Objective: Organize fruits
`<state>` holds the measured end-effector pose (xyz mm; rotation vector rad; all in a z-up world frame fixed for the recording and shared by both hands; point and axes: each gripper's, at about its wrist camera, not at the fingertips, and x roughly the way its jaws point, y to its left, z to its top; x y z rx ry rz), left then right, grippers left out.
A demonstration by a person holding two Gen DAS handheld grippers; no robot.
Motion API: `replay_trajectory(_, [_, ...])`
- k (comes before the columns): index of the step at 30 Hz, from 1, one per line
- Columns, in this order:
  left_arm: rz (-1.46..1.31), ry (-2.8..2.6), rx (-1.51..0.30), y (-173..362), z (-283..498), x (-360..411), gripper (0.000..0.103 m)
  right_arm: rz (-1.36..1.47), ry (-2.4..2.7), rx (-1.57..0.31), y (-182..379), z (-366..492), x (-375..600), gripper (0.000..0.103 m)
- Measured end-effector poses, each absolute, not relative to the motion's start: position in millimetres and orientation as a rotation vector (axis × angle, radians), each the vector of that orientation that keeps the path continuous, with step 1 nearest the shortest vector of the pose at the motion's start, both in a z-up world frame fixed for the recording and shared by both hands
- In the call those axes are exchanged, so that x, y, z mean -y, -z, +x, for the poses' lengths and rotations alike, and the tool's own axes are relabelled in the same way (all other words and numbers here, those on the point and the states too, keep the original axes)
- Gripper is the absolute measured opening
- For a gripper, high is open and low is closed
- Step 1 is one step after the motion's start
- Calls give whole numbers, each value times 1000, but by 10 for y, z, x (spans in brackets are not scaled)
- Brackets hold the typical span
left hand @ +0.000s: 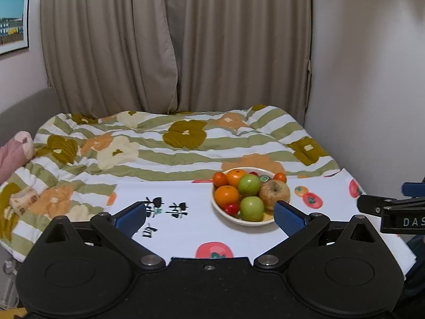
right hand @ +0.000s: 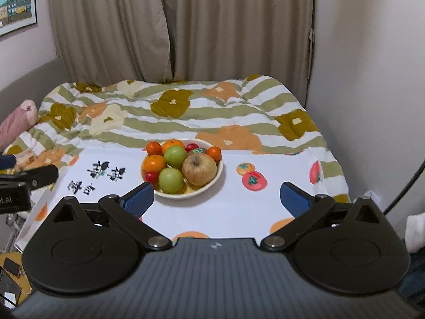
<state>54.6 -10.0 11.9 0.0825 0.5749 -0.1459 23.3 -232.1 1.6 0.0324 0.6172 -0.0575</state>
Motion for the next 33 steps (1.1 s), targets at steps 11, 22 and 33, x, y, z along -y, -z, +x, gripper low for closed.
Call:
replay_trajectory(11, [108, 131, -570, -46, 418, 11, 103, 33, 119, -686, 107, 160, 2303, 103])
replay_trajectory(22, [109, 147, -574, -30, 408, -6, 103, 38, 133, -690, 115, 169, 2325, 103])
replay_trajectory(33, [114, 153, -574, -22, 434, 10, 103, 37, 135, -691, 138, 156, 2325, 103])
